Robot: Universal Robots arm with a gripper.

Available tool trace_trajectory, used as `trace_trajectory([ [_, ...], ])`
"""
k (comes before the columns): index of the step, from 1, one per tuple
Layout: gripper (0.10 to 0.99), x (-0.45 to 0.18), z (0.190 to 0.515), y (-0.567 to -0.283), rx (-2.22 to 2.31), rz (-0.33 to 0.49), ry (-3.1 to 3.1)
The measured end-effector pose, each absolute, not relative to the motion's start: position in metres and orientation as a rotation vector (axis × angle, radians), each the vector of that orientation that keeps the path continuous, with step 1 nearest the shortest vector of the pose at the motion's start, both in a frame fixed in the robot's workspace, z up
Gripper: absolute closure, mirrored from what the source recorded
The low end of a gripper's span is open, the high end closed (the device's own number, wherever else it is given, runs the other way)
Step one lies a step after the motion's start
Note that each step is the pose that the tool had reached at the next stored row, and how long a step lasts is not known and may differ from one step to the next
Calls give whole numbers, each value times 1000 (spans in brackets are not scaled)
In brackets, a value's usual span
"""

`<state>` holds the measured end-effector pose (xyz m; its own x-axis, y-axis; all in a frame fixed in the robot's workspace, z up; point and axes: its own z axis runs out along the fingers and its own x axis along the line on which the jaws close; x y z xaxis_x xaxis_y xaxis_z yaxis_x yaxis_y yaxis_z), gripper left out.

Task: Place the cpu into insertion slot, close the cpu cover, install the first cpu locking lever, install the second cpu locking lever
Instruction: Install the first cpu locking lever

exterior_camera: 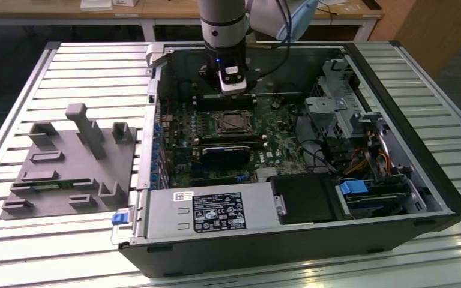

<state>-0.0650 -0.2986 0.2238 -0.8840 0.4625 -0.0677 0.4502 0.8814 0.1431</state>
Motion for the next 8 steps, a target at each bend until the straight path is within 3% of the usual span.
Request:
trace_trajectory([
  [8, 984, -60, 224, -300, 710, 119, 2944],
])
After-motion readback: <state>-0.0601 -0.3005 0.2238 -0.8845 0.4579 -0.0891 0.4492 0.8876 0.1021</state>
